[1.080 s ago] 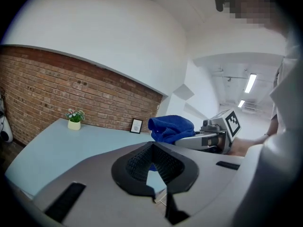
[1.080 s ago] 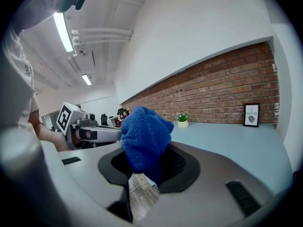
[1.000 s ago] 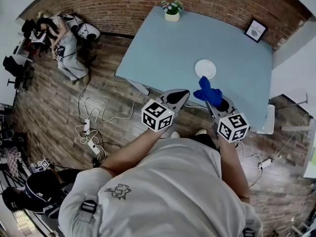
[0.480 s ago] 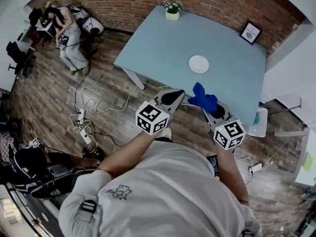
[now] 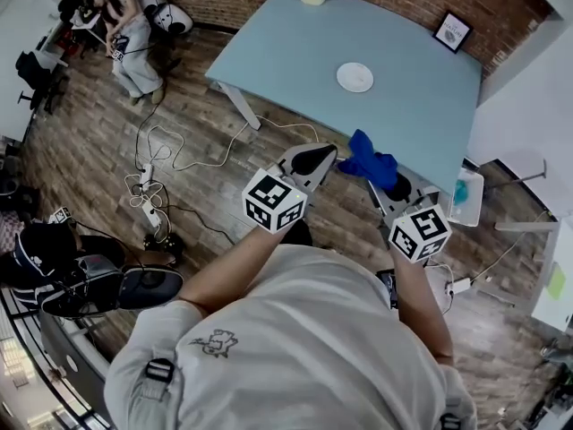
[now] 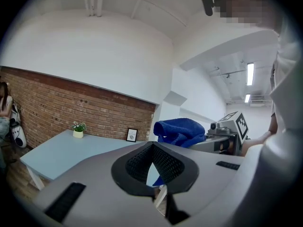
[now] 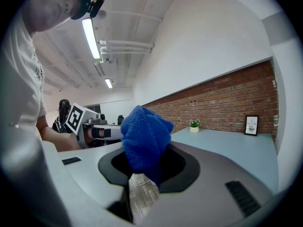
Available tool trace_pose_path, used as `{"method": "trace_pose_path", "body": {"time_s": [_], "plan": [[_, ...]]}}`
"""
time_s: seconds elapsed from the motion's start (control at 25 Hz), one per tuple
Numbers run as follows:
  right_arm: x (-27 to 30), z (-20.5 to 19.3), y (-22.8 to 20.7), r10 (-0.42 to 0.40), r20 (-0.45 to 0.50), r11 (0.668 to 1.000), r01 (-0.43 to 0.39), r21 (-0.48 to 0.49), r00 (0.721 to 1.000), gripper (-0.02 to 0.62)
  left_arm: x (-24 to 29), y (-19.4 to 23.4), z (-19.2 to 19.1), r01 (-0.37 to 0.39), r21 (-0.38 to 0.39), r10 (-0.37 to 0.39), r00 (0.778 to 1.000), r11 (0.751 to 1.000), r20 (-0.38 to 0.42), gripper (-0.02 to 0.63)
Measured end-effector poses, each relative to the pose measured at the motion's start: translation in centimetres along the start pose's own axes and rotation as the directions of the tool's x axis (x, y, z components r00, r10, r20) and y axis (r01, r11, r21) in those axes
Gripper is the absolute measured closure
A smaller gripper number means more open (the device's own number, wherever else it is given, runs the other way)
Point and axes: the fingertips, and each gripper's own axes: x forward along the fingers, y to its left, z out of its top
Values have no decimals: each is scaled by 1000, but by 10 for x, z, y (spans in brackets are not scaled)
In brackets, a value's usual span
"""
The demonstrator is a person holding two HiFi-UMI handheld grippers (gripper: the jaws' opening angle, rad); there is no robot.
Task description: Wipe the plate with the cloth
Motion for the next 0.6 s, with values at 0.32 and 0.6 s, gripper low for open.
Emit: {"method": "trace_pose_path", "body": {"time_s": [0.32, 0.6], "plan": [[-29, 3, 12, 10, 30, 1000, -10, 2, 1000, 479, -9, -32, 3, -3, 9, 3, 1000, 1000, 11, 598], [-43, 3, 17, 4, 38, 1000, -5, 6, 999, 479, -11, -47, 0, 9, 3, -9, 1000, 1000, 11, 598]]}}
